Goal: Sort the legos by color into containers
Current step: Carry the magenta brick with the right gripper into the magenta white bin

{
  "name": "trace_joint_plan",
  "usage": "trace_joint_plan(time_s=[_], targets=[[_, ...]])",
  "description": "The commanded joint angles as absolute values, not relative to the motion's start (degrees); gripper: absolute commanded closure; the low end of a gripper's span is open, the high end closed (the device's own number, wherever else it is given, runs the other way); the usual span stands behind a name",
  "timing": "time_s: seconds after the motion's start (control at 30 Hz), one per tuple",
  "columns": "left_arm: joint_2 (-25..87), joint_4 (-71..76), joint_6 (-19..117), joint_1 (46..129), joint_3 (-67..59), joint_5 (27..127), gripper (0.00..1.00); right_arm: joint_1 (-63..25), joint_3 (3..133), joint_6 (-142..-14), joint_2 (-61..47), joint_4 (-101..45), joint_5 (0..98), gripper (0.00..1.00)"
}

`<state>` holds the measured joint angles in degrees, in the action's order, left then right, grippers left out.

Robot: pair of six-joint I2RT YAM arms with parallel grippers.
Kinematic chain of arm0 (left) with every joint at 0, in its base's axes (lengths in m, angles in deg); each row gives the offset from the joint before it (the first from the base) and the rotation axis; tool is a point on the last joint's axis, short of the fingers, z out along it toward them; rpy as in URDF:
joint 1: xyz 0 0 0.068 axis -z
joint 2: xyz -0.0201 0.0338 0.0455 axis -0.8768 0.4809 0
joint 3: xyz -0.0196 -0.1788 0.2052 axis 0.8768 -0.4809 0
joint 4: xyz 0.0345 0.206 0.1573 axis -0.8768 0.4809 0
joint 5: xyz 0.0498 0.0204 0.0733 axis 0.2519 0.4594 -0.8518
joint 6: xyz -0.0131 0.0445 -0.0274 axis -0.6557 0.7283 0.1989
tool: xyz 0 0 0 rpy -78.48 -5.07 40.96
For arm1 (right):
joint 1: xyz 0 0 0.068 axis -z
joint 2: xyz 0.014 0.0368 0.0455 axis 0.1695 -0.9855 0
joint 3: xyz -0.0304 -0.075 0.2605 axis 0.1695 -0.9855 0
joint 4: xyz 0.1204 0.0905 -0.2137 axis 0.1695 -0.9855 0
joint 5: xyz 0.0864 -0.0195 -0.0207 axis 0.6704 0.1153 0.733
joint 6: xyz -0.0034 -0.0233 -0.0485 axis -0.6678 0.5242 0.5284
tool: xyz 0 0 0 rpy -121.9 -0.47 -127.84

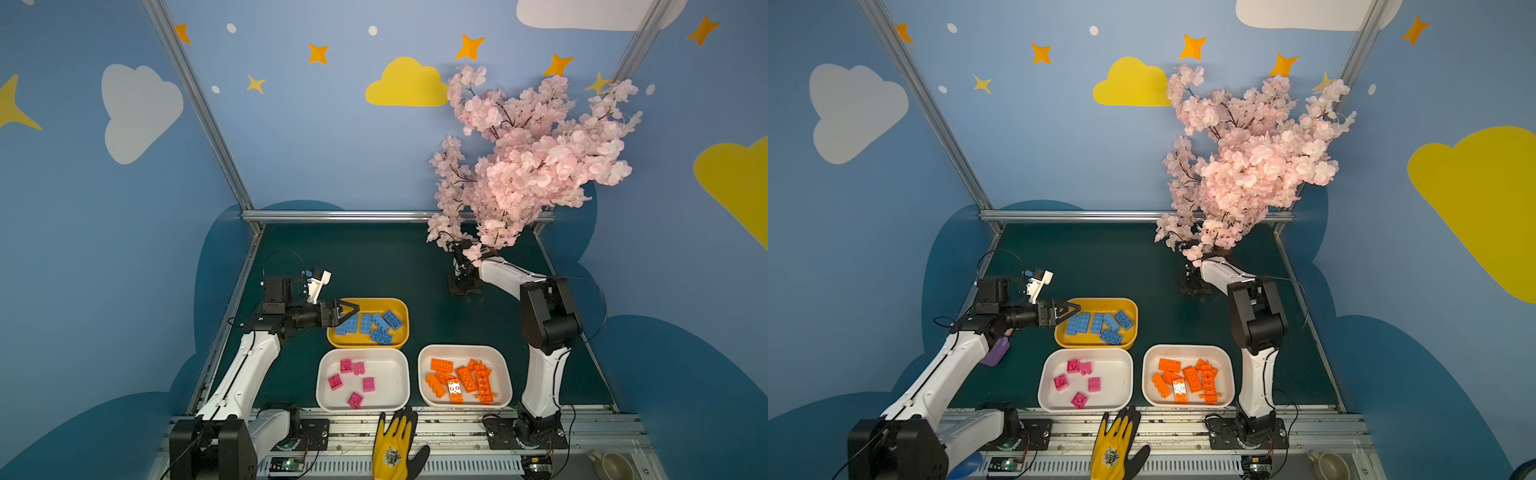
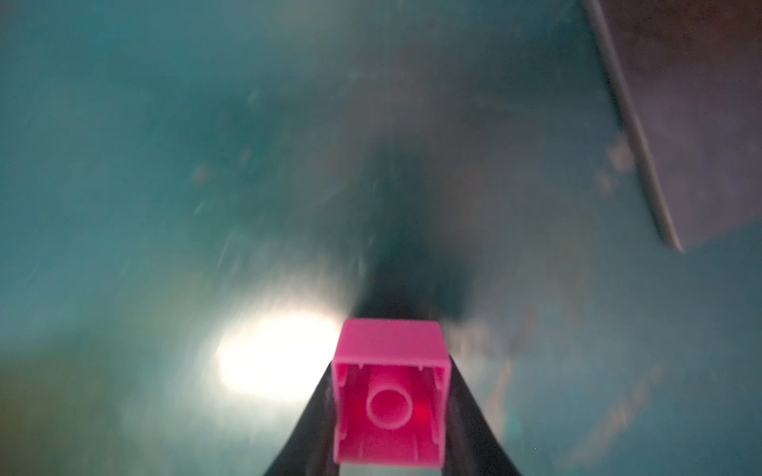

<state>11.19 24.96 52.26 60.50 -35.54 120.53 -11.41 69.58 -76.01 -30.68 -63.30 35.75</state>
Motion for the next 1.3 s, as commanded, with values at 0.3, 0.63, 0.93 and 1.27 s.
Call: trace_joint_plan(time_s=[0.3,0.63,0.93,1.27], targets=[[11.33,26.39,53.22,60.02,-33.53,121.11,0.0,-32.67,50.96,-72.67,0.47,-63.67,51.8,0.79],[12.06,26.78,53.48,59.93,-32.91,121.13,0.0,-53.71,48.6,-62.18,-3.41,-56.9,51.79,0.79],[12.1,26.57,53.22,59.85,-33.8,120.7,0.0,-58.18,56.15,-58.79,-15.81,-55.29,46.2,0.7],[12.15,31.69,57.54,59.79,-30.64,112.6,0.0,-48.72,53.12,-62.99,-6.67,-53.68,50.52,0.33]])
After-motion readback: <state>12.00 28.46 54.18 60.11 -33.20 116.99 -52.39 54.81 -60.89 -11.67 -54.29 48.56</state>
